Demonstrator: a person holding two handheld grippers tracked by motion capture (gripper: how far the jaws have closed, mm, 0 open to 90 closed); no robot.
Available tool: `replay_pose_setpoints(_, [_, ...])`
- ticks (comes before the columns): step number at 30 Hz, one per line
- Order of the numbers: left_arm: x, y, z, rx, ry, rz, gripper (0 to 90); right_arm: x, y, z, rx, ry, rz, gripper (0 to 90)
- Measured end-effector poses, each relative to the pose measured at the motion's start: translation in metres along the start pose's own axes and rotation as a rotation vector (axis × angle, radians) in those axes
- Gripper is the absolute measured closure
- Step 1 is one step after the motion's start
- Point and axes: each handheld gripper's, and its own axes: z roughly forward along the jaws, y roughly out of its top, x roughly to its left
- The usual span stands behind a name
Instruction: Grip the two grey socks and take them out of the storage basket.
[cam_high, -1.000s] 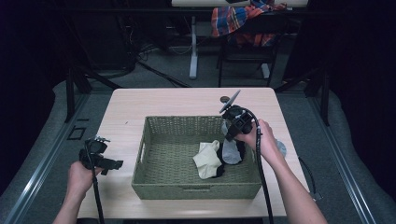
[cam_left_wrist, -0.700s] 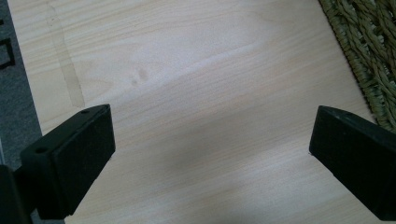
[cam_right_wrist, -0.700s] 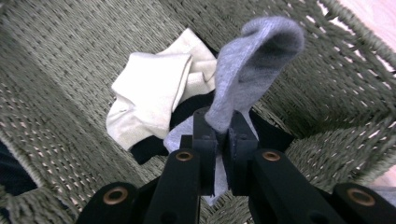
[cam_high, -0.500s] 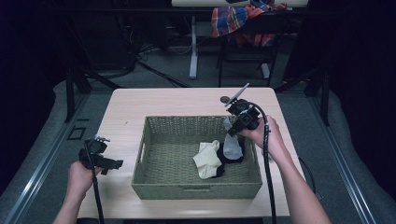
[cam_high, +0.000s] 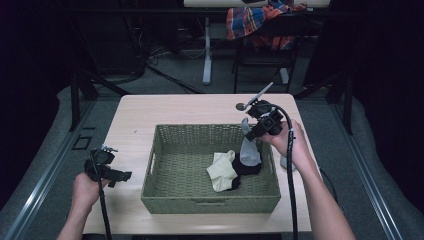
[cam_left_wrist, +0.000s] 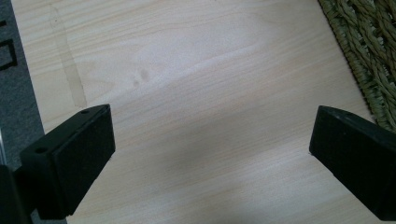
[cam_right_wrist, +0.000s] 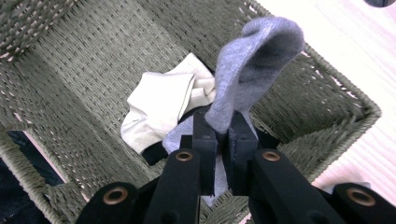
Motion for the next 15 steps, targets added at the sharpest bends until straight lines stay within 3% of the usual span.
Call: replay_pose_setpoints(15, [0.001, 0.0, 0.001, 0.003, -0.002, -0.002, 0.3, -0.007, -0.01, -0.035, -0.073, -0.009, 0.028, 85.1])
